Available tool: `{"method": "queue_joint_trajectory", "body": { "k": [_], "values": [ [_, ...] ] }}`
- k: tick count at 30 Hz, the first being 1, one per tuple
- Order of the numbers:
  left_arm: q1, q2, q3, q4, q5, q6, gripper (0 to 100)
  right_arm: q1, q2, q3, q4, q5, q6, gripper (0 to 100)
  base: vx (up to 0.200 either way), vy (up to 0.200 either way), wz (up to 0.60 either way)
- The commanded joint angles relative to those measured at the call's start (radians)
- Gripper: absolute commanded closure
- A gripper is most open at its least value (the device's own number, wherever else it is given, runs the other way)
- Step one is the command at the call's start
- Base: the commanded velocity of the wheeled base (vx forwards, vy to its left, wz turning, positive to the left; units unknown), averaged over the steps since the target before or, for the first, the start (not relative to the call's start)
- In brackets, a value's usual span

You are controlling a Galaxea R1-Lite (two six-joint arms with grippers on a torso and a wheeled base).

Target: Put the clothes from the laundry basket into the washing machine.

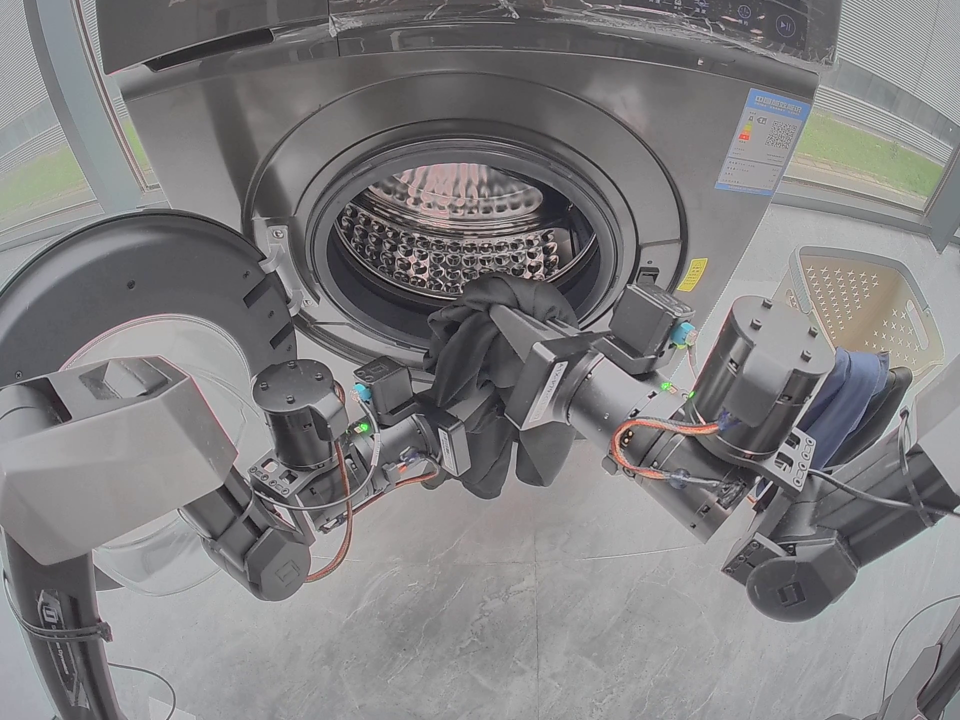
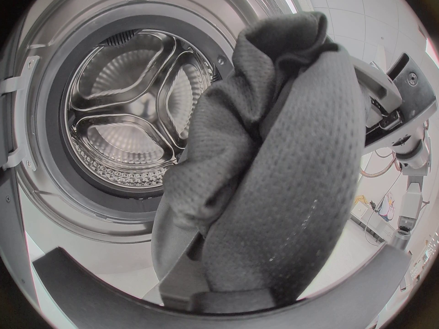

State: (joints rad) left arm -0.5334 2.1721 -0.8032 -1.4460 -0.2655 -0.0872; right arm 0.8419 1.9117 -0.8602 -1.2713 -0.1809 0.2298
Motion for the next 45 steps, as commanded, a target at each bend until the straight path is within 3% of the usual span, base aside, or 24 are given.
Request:
{"method": "queue_joint_trajectory", "body": {
  "k": [1, 15, 24, 25, 29, 37, 45],
  "values": [
    [0.000, -0.025, 0.045, -0.013, 0.003, 0.000, 100, -0.003, 0.000, 0.006, 0.000, 0.000, 0.000, 100, 0.000, 0.000, 0.00],
    [-0.057, -0.371, 0.397, -0.039, -0.027, -0.003, 100, -0.027, 0.023, 0.046, -0.033, 0.004, 0.003, 100, 0.000, 0.000, 0.00],
    [-0.071, -0.399, 0.513, -0.102, -0.029, -0.002, 100, -0.021, 0.021, 0.069, -0.036, 0.011, 0.003, 100, 0.000, 0.000, 0.00],
    [-0.069, -0.397, 0.518, -0.102, -0.029, -0.003, 100, -0.021, 0.021, 0.069, -0.034, 0.011, 0.003, 0, 0.000, 0.000, 0.00],
    [-0.057, -0.377, 0.504, -0.103, -0.020, -0.005, 100, -0.020, 0.021, 0.070, -0.039, 0.009, 0.005, 0, 0.000, 0.000, 0.00],
    [-0.051, -0.390, 0.461, -0.103, -0.012, -0.071, 100, -0.046, 0.003, 0.138, -0.056, 0.009, -0.007, 0, 0.000, 0.000, 0.00],
    [-0.028, -0.400, 0.440, -0.103, -0.014, -0.085, 100, -0.084, -0.010, 0.222, -0.068, 0.011, -0.032, 0, 0.000, 0.000, 0.00]
  ]
}}
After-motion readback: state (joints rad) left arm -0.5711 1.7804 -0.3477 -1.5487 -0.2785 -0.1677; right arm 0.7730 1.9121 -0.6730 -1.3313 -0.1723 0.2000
